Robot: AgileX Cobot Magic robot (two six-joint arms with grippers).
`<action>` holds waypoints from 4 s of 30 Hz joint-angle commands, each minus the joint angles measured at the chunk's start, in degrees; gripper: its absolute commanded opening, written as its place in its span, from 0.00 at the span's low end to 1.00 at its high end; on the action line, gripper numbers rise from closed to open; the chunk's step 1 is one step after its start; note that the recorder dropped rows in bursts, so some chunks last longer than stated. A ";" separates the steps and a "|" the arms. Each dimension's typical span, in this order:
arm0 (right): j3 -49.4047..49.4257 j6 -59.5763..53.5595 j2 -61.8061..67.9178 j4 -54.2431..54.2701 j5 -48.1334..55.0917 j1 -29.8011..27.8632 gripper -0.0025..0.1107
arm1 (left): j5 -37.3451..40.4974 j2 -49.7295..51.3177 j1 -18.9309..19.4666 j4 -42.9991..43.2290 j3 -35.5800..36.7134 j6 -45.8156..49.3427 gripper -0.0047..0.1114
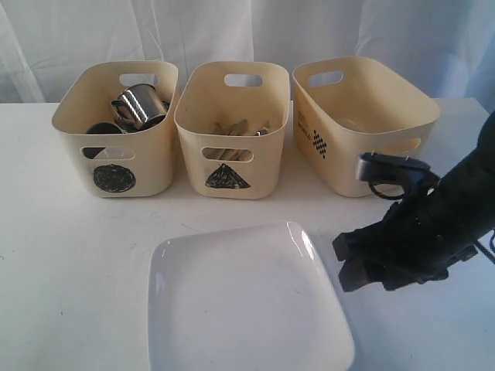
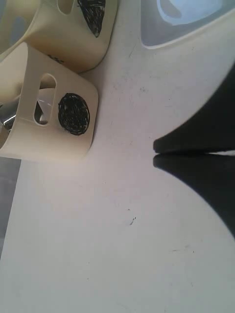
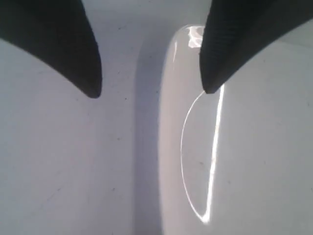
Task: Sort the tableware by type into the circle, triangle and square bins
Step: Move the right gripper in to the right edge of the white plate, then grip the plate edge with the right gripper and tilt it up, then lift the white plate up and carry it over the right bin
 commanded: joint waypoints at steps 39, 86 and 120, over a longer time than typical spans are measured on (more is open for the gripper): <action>-0.36 -9.69 19.95 18.14 -3.73 1.37 0.42 | 0.25 -0.30 0.10 -0.53 0.20 -0.08 0.04; -0.58 -10.55 -6.05 18.59 -6.35 2.93 0.02 | 0.15 -0.30 0.10 -0.53 0.20 -0.08 0.04; -18.41 -4.06 -15.38 10.08 -12.36 -12.68 0.02 | -0.21 -0.30 0.10 -0.53 0.20 -0.08 0.04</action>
